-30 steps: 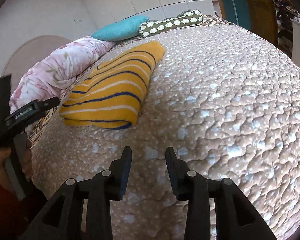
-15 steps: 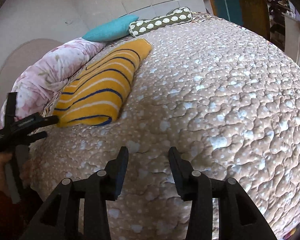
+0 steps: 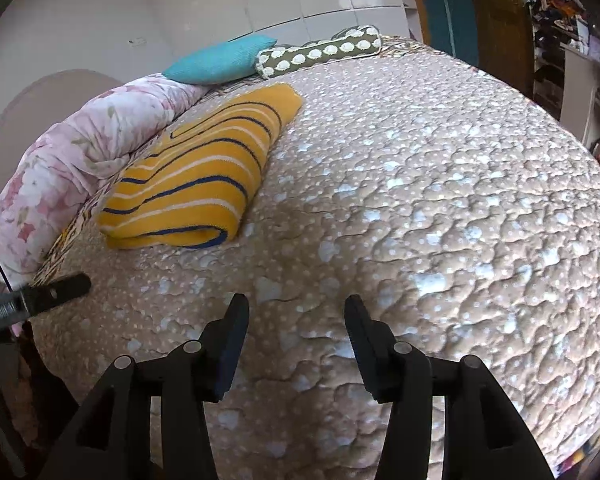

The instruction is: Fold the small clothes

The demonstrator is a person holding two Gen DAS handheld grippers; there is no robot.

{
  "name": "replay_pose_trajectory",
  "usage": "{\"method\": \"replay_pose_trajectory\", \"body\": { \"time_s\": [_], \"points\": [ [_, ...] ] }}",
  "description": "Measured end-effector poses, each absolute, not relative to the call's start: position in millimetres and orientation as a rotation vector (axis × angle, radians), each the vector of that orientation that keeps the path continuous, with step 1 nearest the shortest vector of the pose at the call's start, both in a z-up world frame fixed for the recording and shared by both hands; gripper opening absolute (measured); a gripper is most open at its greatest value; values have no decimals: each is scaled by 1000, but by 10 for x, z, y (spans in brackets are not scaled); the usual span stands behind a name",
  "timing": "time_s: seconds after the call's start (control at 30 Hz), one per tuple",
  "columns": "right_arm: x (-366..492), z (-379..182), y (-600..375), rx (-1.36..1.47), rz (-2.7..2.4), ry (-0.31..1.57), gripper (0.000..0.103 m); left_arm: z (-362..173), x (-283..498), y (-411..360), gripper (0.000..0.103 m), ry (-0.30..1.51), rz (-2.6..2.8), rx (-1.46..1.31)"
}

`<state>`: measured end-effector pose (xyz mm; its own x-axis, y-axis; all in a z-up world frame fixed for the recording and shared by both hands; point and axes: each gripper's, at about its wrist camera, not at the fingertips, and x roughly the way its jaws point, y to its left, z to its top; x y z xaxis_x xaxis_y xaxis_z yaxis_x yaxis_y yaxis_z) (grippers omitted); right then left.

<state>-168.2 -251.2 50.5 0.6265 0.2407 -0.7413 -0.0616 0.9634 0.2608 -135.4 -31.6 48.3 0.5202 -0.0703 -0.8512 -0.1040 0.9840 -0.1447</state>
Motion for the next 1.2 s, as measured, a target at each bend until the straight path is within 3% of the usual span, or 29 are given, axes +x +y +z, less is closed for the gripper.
{"method": "replay_pose_trajectory", "body": {
  "time_s": [0.33, 1.2],
  "points": [
    [-1732, 443, -2560, 216, 138, 889, 61, 245, -1352, -510, 102, 1074, 48, -108],
    [-1717, 337, -2408, 113, 123, 889, 78, 214, -1403, -690, 103, 1056, 86, -41]
  ]
}}
